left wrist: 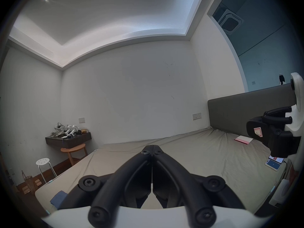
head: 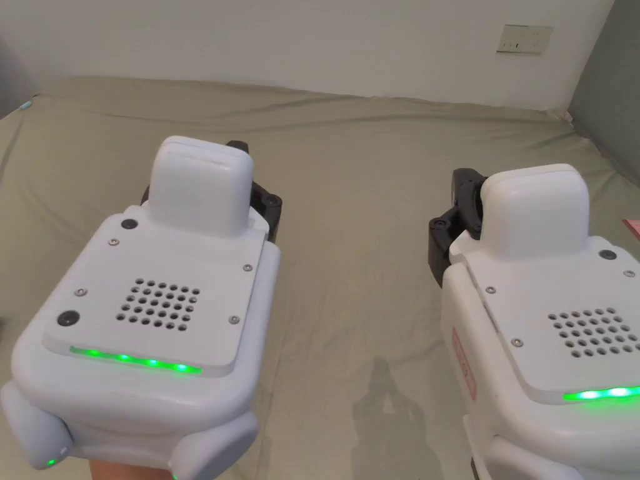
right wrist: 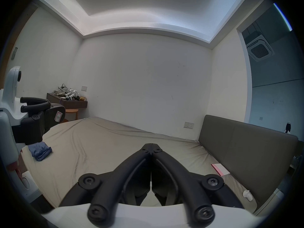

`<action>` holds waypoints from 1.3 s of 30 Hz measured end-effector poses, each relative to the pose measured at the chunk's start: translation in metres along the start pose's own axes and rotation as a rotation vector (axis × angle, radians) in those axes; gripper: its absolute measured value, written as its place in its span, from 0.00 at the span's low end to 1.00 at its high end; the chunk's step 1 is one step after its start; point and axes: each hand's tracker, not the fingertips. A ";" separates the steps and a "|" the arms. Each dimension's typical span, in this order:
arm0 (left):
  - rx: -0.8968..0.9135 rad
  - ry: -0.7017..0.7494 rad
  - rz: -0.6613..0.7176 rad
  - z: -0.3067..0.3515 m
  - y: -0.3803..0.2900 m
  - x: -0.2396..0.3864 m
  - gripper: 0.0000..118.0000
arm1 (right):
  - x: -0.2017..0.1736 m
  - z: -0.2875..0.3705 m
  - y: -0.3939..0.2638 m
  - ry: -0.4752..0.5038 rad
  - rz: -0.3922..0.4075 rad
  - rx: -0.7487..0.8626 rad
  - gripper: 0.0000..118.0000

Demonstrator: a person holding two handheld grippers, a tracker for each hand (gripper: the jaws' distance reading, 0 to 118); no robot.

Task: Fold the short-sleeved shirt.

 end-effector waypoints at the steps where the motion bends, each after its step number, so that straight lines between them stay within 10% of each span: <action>1: -0.005 -0.002 0.002 -0.001 -0.001 0.000 0.00 | 0.000 -0.001 0.000 0.004 0.001 -0.001 0.02; 2: -0.008 -0.002 0.003 -0.001 -0.001 -0.001 0.00 | -0.001 -0.002 -0.001 0.008 0.003 -0.005 0.13; 3: -0.010 0.002 0.001 -0.002 -0.002 -0.001 0.12 | -0.001 -0.004 -0.001 0.012 0.004 -0.011 0.38; 4: -0.015 0.007 -0.004 -0.003 -0.003 -0.002 0.28 | 0.000 -0.005 -0.002 0.003 0.002 -0.008 0.84; 5: -0.021 0.002 -0.002 -0.004 -0.003 -0.002 0.40 | 0.001 -0.007 -0.003 -0.012 -0.008 -0.001 1.00; 10: -0.059 -0.019 0.020 -0.008 -0.007 -0.006 1.00 | -0.009 -0.003 0.000 -0.011 0.015 0.027 1.00; 18: -0.038 -0.008 0.003 -0.004 -0.002 -0.011 1.00 | 0.003 -0.018 0.020 -0.047 -0.275 -0.265 1.00; 39: -0.026 -0.004 -0.001 -0.003 0.003 -0.006 1.00 | 0.021 -0.029 0.025 -0.035 -0.267 -0.334 1.00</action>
